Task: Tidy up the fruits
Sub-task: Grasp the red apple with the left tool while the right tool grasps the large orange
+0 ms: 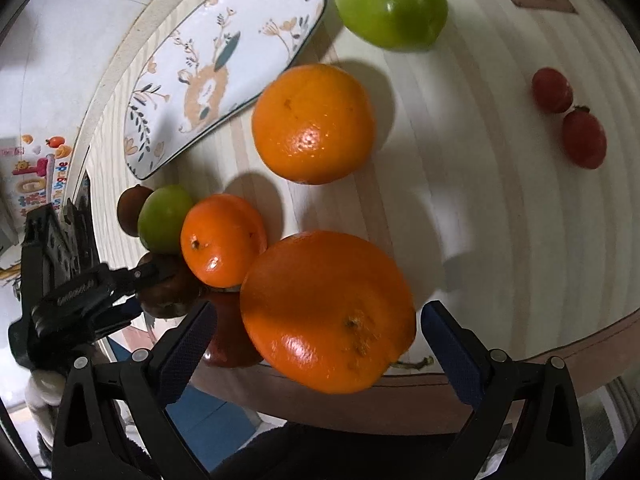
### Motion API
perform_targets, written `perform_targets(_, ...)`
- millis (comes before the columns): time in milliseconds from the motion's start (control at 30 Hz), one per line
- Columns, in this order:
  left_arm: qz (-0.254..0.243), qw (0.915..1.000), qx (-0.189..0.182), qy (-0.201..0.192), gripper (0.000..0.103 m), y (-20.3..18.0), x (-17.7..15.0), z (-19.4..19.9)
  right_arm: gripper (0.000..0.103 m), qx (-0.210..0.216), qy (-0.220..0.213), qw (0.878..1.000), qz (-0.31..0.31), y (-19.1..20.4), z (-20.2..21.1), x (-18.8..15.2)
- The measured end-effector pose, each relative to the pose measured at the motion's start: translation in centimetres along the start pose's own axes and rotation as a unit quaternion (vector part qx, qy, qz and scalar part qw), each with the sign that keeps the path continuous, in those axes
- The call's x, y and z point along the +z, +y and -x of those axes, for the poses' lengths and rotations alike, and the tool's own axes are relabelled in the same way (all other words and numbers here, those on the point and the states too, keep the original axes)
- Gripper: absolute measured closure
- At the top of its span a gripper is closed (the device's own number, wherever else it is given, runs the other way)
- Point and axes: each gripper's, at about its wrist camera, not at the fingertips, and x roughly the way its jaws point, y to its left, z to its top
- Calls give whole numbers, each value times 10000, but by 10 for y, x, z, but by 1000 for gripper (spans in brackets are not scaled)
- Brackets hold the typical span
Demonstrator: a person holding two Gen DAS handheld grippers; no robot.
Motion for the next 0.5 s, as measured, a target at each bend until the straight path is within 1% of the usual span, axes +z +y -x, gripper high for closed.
perform_targets(67,-138,9997,189,-78,41,0,-6,2,11,-34,36,10000,-32,-2,-3,-2)
perform_targets(100,-220,9992,300,-116,41,1,-9,4,14,-15,18,10000,-36,-2,-5,-2)
perform_targets(167,-399,9981,428,-173,41,-1,-15,4,14,-19,8,10000,3,-1,-6,-2)
perform_targets(333,-733,9941,717,-360,40,-16,-21,3,14,-300,-56,9992,247,11,-7,2)
perform_targets(433,-775,9933,757,-409,40,-21,-21,8,15,-203,28,9996,200,11,-14,7)
perform_targets(500,-775,9933,739,-426,41,-25,-21,12,15,-244,-29,9994,239,14,-15,6)
